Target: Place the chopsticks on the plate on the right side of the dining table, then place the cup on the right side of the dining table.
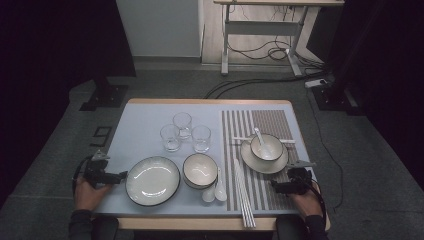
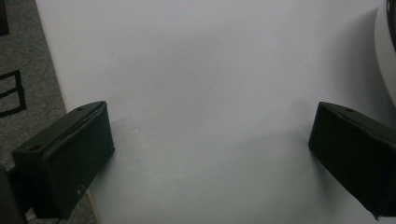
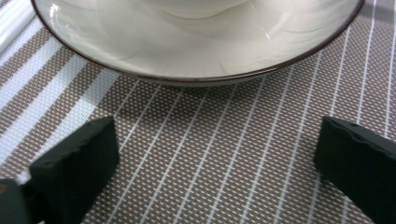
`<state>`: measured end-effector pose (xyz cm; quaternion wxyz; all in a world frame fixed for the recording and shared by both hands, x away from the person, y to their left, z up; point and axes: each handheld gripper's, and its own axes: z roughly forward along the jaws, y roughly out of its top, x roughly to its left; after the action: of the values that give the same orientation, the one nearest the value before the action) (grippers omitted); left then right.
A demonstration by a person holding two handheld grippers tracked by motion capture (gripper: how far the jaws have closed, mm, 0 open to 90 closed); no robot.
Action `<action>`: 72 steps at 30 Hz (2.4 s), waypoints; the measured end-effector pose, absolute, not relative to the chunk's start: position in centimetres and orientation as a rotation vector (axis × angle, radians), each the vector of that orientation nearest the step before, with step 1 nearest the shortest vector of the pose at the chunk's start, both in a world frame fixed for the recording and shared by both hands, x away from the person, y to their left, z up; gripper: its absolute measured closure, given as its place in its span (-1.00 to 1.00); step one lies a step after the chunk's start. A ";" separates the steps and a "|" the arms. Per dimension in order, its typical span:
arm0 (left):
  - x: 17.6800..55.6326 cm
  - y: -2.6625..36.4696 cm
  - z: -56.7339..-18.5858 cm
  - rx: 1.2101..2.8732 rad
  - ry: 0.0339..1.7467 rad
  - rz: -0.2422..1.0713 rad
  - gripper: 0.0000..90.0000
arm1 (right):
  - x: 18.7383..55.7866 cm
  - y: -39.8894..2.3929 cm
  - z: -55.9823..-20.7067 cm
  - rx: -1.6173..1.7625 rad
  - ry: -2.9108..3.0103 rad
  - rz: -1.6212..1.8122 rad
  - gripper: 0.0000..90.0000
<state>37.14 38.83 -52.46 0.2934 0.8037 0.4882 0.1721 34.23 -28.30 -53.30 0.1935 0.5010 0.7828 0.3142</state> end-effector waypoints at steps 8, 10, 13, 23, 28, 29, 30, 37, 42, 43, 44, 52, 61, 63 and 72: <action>37.1 38.8 -52.5 2.140 1.300 0.458 -1.00 | 33.8 -28.4 -53.7 1.385 2.152 0.928 -1.00; 37.1 38.8 -52.5 2.140 1.300 0.458 -1.00 | 33.8 -28.4 -53.8 1.384 2.151 0.929 -1.00; 37.1 38.8 -52.5 2.140 1.300 0.457 -1.00 | 33.8 -28.4 -53.8 1.383 2.150 0.930 -1.00; 37.1 38.8 -52.5 2.140 1.301 0.457 -1.00 | 33.8 -28.4 -53.7 1.383 2.151 0.927 -1.00; 37.1 38.8 -52.5 2.140 1.301 0.457 -1.00 | 33.8 -28.4 -53.7 1.387 2.152 0.926 -1.00; 37.1 38.8 -52.5 2.140 1.301 0.457 -1.00 | 33.8 -28.4 -53.7 1.389 2.151 0.925 -1.00; 37.1 38.8 -52.5 2.140 1.301 0.457 -1.00 | 33.8 -28.4 -53.7 1.391 2.152 0.923 -1.00; 37.1 38.8 -52.5 2.140 1.301 0.457 -1.00 | 33.9 -28.2 -53.5 1.410 2.162 0.904 -1.00; 37.1 38.8 -52.5 2.140 1.301 0.457 -1.00 | 33.7 -28.1 -53.2 1.408 2.172 0.907 -1.00; 37.1 38.8 -52.5 2.140 1.301 0.457 -1.00 | 33.6 -28.0 -53.1 1.401 2.173 0.912 -1.00; 37.1 38.8 -52.5 2.140 1.301 0.457 -1.00 | 33.5 -28.0 -53.0 1.395 2.178 0.912 -1.00; 37.1 38.8 -52.5 2.140 1.300 0.458 -1.00 | 32.6 -27.8 -52.3 1.378 2.203 0.912 -1.00; 37.1 38.8 -52.5 2.140 1.300 0.459 -1.00 | 31.0 -27.4 -51.1 1.330 2.242 0.883 -1.00; 37.1 38.8 -52.5 2.140 1.300 0.459 -1.00 | 30.7 -27.4 -50.7 1.328 2.248 0.880 -1.00; 37.1 38.8 -52.5 2.140 1.300 0.459 -1.00 | 30.0 -26.5 -49.1 1.295 2.305 0.876 -0.98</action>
<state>37.13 38.82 -52.46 0.2936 0.8035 0.4883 0.1723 29.95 -26.46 -49.06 0.1772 0.4575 0.8146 0.3094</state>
